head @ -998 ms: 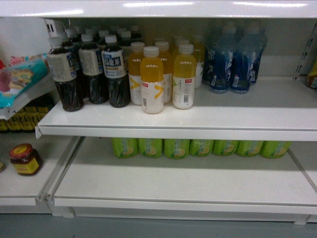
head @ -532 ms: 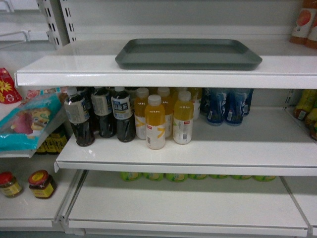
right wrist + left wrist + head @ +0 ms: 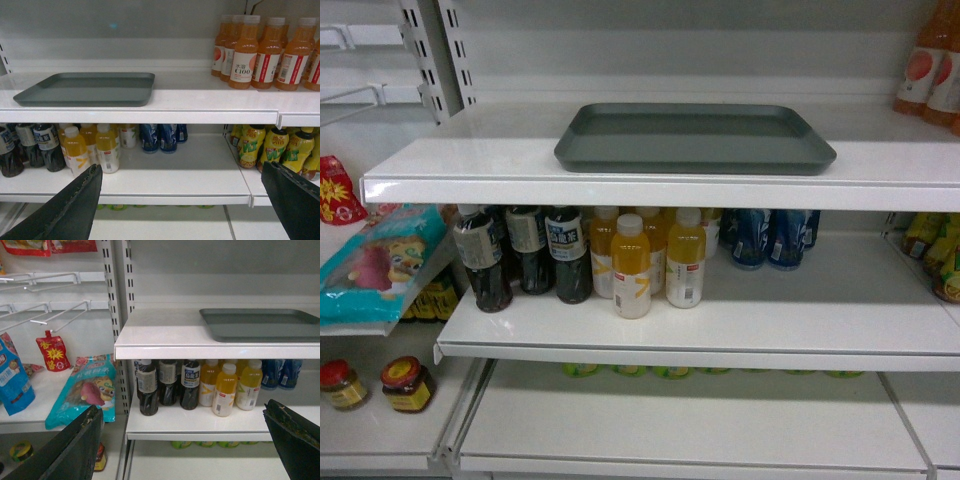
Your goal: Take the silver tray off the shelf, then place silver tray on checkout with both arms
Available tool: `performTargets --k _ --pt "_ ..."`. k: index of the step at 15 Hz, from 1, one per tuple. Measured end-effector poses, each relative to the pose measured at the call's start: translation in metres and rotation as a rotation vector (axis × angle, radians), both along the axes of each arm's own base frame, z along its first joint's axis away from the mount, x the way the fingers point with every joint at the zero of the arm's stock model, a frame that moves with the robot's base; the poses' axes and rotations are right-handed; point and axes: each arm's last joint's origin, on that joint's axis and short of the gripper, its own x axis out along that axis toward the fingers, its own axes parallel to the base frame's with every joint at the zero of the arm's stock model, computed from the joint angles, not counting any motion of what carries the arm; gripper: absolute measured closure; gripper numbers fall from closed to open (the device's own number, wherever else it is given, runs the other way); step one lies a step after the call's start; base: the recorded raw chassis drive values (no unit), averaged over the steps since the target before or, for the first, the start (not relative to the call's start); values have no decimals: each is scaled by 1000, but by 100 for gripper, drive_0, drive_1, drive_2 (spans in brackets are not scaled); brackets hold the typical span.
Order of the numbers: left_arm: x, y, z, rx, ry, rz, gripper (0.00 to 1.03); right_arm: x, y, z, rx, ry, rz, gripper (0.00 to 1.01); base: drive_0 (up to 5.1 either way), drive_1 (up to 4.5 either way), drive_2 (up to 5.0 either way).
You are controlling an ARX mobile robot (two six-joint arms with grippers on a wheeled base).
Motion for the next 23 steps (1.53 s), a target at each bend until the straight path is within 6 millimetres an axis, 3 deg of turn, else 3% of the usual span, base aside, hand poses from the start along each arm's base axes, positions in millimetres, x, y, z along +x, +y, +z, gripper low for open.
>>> performTargets --k 15,23 --pt "0 0 0 0 2 0 5 0 0 0 0 -1 0 3 5 438 -428" --pt "0 0 0 0 0 0 5 0 0 0 0 0 0 3 0 0 0"
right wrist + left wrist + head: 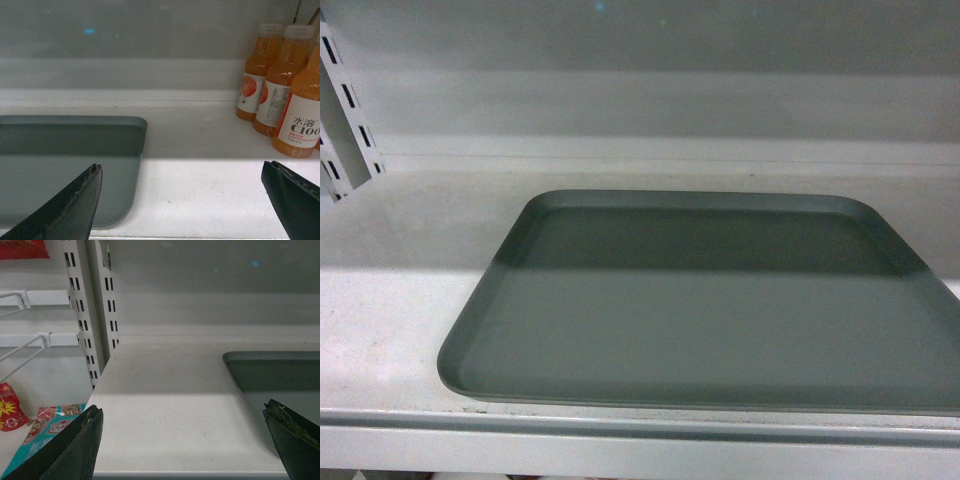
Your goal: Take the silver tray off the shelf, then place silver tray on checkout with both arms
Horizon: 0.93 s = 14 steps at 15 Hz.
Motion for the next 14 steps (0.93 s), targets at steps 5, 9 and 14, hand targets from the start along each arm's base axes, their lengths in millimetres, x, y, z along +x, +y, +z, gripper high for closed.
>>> performTargets --k 5,9,14 --pt "0 0 0 0 0 0 5 0 0 0 0 0 0 3 0 0 0" --pt "0 0 0 0 0 0 5 0 0 0 0 0 0 3 0 0 0" --pt "0 0 0 0 0 0 5 0 0 0 0 0 0 3 0 0 0"
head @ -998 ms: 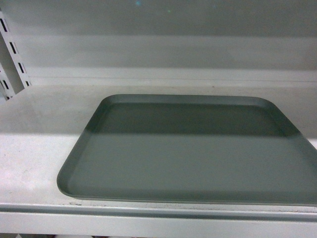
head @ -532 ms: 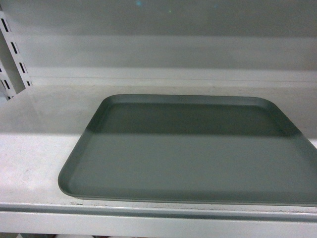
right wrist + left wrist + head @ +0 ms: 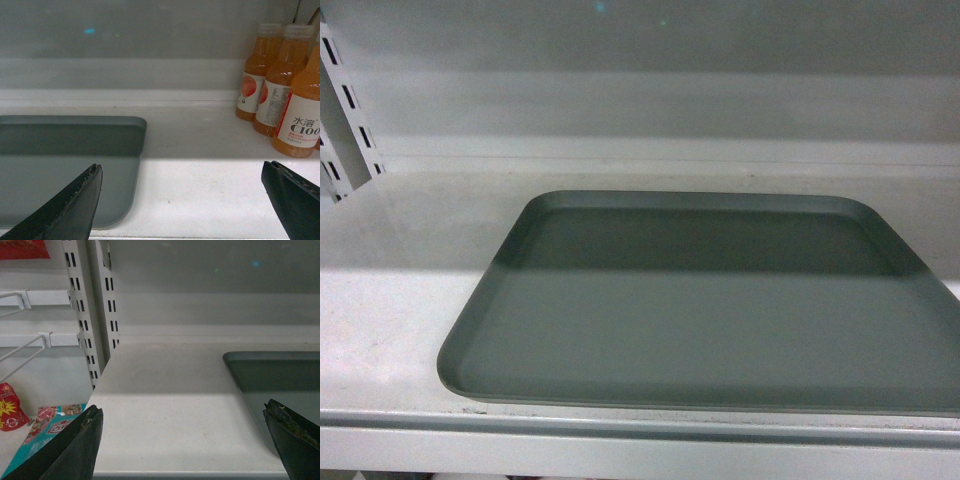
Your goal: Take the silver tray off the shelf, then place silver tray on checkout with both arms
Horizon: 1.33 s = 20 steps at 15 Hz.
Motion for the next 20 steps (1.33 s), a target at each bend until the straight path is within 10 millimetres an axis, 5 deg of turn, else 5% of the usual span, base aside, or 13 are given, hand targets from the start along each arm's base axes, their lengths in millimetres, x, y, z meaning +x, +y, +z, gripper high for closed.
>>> performTargets --k 1,8,10,11,15,20 --pt "8 -2 4 39 248 168 5 14 0 -1 67 83 -76 3 0 0 0" --pt "68 -5 19 10 204 77 5 80 10 10 2 82 65 3 0 0 0" --pt "153 -35 11 13 289 -73 5 161 -3 -13 4 230 32 3 0 0 0" --pt "167 -41 5 7 329 -89 5 172 -5 -18 12 266 32 3 0 0 0" --pt "203 -62 -19 24 423 -115 5 194 -5 -31 45 355 55 3 0 0 0" --pt "212 -82 -25 19 448 -148 5 199 10 -33 73 422 115 3 0 0 0"
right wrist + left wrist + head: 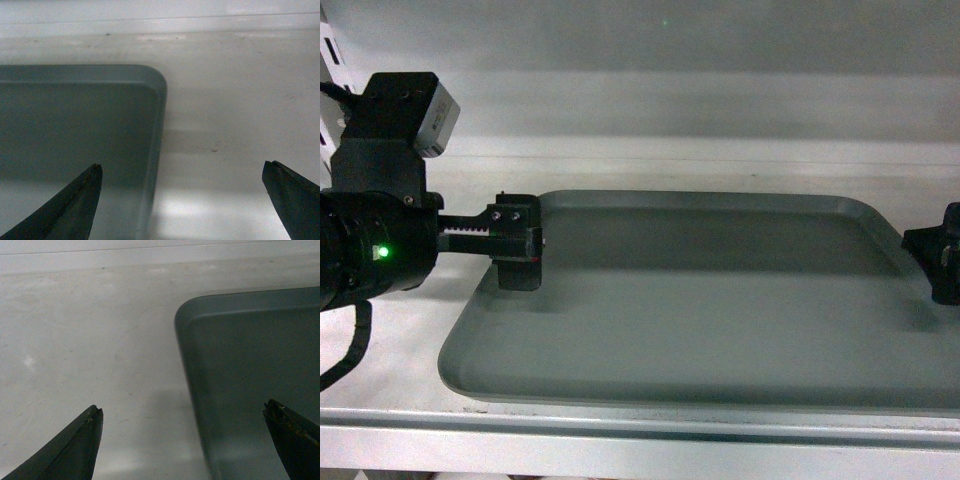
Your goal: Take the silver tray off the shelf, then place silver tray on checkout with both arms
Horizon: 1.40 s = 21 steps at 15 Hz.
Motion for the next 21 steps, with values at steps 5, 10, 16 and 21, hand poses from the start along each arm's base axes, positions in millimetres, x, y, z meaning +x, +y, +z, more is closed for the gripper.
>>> performTargets --k 5,10,16,21 --pt "2 -8 -12 26 53 7 5 7 7 -7 -12 51 2 3 0 0 0" --pt "1 -15 -17 19 59 21 5 11 12 -19 -29 94 -5 22 0 0 0" --pt "-3 -18 -19 7 56 18 78 5 19 -18 -6 86 -6 97 0 0 0" --pt "-9 -18 -17 -45 65 45 99 0 22 -13 34 89 -22 98 0 0 0"
